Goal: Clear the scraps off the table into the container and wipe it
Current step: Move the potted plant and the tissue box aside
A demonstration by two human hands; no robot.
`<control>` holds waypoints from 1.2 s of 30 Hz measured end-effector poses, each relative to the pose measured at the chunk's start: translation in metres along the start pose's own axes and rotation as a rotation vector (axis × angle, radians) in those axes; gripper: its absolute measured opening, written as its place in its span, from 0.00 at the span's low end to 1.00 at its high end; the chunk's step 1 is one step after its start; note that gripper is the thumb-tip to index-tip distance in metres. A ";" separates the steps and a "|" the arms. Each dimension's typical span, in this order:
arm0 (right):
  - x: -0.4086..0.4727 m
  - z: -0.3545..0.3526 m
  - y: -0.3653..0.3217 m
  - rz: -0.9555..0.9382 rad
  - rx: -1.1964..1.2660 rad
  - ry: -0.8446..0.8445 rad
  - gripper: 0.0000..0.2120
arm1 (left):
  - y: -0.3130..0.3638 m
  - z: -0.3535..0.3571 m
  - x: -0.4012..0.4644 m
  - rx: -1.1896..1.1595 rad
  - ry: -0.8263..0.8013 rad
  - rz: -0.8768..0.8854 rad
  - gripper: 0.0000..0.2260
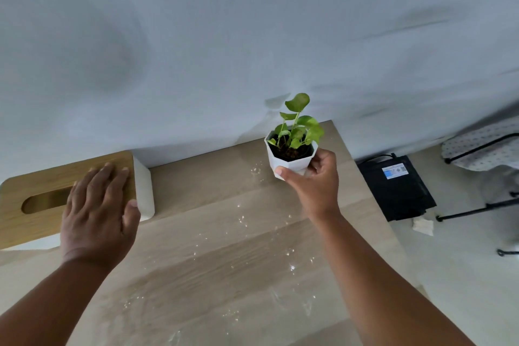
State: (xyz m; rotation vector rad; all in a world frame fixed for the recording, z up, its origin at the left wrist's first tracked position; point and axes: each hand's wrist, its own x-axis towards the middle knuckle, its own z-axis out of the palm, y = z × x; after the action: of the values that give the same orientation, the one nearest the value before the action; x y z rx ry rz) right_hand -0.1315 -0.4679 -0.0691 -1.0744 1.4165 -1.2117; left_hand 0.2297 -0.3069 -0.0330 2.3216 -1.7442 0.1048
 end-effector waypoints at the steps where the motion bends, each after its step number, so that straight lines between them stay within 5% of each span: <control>1: 0.006 -0.003 -0.001 0.006 0.013 0.026 0.38 | 0.000 0.001 0.000 -0.003 0.002 0.005 0.29; 12: 0.052 -0.017 -0.004 0.010 0.050 0.350 0.36 | -0.006 0.011 0.001 -0.027 0.046 0.050 0.29; 36: 0.062 -0.007 0.021 0.013 0.051 0.349 0.39 | -0.078 0.072 0.006 0.062 -0.110 -0.025 0.35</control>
State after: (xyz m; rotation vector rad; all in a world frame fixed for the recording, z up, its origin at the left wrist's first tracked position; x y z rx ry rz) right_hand -0.1496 -0.5248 -0.0962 -0.8437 1.6415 -1.4690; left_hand 0.3000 -0.3085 -0.1131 2.4357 -1.7864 0.0271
